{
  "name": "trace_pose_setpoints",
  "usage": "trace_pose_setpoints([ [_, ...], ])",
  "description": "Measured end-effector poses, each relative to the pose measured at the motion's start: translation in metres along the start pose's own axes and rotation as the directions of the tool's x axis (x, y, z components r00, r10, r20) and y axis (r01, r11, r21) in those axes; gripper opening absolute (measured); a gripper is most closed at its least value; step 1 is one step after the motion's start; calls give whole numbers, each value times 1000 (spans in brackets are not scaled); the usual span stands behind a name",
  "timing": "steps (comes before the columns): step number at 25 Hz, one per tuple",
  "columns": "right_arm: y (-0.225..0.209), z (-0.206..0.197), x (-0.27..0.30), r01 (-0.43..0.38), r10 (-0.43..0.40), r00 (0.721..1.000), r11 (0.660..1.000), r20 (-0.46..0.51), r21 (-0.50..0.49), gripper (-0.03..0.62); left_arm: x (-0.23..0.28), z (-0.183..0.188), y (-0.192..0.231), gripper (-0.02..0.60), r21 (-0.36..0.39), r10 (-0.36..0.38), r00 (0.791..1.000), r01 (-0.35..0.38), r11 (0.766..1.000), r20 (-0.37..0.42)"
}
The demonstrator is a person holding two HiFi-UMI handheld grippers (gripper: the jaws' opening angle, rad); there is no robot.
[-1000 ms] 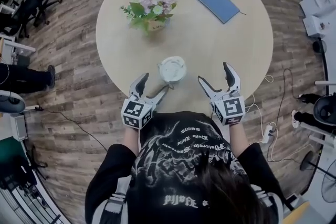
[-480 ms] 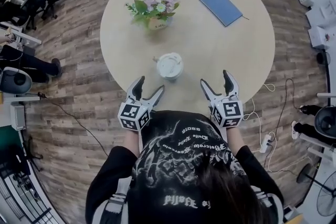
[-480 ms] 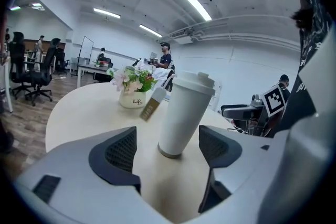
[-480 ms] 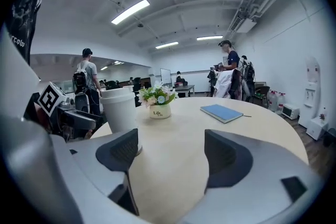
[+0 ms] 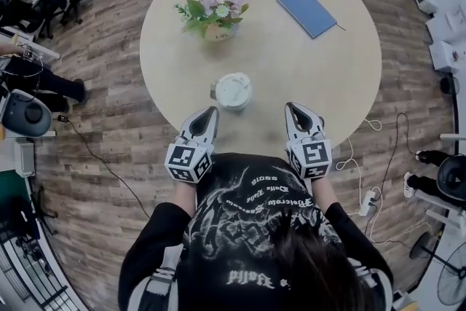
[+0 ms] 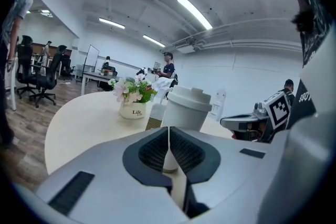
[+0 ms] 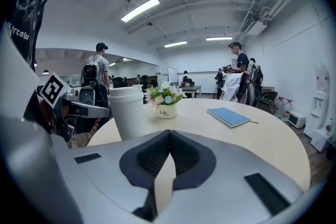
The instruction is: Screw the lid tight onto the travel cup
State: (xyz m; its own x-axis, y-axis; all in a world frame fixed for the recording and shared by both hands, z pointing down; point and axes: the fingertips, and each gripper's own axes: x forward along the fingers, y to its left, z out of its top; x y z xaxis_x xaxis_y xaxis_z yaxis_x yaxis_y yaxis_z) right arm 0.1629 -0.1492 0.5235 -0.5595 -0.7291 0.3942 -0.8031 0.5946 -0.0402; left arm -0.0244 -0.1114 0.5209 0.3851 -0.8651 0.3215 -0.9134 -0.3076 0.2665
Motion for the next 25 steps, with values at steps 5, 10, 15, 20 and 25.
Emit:
trace_pose_setpoints([
  [5, 2, -1, 1, 4, -4, 1000, 1000, -7, 9, 6, 4, 0, -6, 21, 37, -8, 1000, 8, 999, -14],
  [10, 3, 0, 3, -13, 13, 1000, 998, -4, 56, 5, 4, -3, -5, 21, 9, -11, 1000, 11, 1000, -12],
  [15, 1, -2, 1, -1, 2, 1000, 998, -5, 62, 5, 4, -7, -7, 21, 26, -5, 1000, 6, 1000, -27],
  [20, 1, -2, -1, -20, 20, 1000, 997, 2, 80, 5, 5, -8, -11, 21, 50, -1, 999, 2, 999, -37],
  [25, 1, -3, -4, -21, 21, 1000, 996, 1, 84, 5, 1, -7, -13, 21, 21, -6, 1000, 6, 1000, -15],
])
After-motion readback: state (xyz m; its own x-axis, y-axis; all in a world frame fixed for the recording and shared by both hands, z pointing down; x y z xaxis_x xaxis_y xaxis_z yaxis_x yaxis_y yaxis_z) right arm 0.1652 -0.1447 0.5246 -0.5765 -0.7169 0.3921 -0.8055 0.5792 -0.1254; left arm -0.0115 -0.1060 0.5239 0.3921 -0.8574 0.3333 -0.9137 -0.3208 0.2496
